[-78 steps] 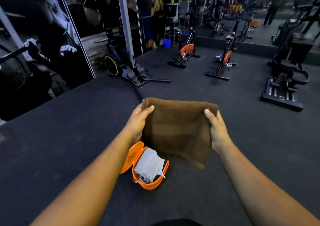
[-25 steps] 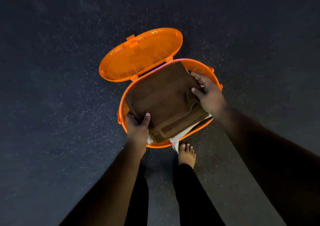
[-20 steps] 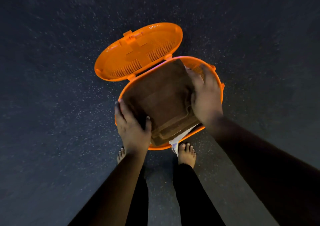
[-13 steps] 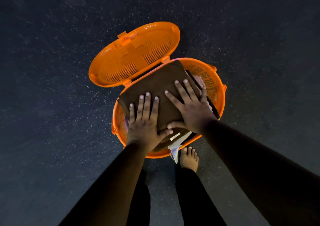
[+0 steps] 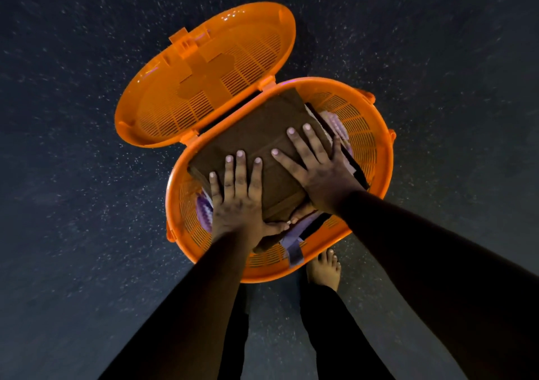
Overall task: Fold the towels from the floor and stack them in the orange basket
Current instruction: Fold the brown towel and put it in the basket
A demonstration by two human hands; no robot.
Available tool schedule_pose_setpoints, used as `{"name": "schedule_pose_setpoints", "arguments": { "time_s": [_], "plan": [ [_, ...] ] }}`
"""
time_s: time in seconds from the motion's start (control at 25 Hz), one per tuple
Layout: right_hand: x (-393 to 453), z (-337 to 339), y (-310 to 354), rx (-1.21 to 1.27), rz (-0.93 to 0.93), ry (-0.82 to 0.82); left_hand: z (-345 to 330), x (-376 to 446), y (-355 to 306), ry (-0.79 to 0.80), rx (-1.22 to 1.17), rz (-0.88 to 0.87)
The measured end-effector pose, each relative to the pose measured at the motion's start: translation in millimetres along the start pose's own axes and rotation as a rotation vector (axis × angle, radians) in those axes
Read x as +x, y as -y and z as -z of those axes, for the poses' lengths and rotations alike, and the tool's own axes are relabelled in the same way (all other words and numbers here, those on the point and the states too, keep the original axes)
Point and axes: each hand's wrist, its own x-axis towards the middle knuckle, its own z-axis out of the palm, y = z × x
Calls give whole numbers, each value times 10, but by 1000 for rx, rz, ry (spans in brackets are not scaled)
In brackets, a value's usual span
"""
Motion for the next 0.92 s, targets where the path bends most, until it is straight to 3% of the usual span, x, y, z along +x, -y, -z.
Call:
{"name": "schedule_pose_setpoints", "arguments": {
  "time_s": [0.28,0.52,0.6,0.68,0.76,0.84,0.92],
  "plan": [
    [127,-11,-19,65,8,-36,-37,97,67,13,-3,7],
    [-9,485,174,79,-38,117,424,-96,51,171,-55,-5],
    [-89,784,262,82,-53,124,750,-197,139,179,-179,-48],
    [-103,1089,346,144,-73,58,1031,-258,315,114,-455,-24],
    [-5,1352,444,219,-105,-38,1229,-248,514,-22,-704,139],
    [215,1541,582,300,-159,-91,1331,-131,739,-122,-827,444],
    [503,1649,740,399,-196,-110,1312,87,989,-86,-819,742]
  ]
}}
